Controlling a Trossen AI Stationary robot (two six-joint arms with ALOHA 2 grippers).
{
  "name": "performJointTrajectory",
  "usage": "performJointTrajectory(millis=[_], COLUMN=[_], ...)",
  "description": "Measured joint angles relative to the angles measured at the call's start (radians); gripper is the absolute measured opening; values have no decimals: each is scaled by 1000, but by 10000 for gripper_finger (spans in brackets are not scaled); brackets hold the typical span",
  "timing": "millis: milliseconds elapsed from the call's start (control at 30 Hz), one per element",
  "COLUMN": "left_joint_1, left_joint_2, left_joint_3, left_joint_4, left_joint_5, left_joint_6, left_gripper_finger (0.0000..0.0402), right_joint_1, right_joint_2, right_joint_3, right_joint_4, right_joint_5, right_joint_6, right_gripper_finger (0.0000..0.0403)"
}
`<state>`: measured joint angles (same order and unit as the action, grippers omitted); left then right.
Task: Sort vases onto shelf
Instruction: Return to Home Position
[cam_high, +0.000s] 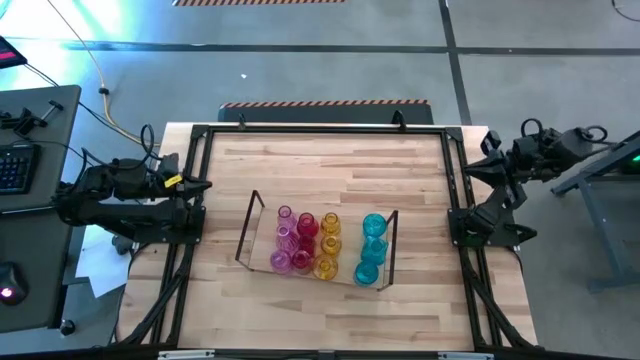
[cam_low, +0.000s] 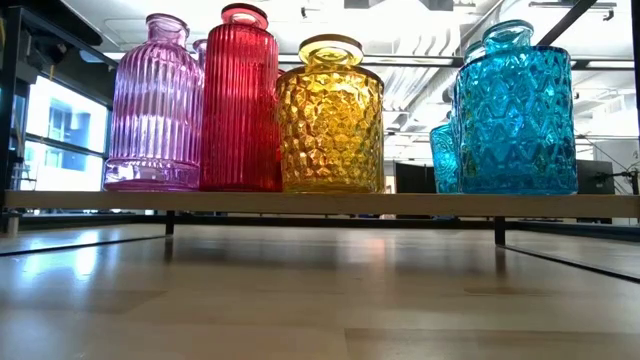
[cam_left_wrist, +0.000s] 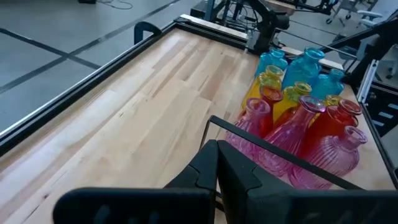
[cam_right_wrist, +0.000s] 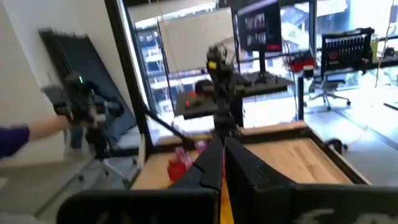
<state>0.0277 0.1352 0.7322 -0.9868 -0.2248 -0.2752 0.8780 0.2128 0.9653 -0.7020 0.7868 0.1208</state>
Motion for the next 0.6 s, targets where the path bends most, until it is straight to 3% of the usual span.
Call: performJointTrajectory(millis=[200,333,533,600], left_joint_1=[0,0,0,0], left_joint_2=[0,0,5,19], left_joint_3=[0,0,1,1], left_joint_4=[-19,-12,18,40], left_joint_5=[-77,-89,17,75], left_joint_6=[-44,-85,7,49], left_gripper_finger=[0,0,0,0], right_joint_1=[0,-1,-2,-1], right_joint_2=[1,0,1,2], right_joint_3=[2,2,2,2], right_joint_4=[154,137,70,58], right_joint_5=[-19,65,90,7], right_joint_6=[-68,-49,116,61], right_gripper_finger=[0,0,0,0])
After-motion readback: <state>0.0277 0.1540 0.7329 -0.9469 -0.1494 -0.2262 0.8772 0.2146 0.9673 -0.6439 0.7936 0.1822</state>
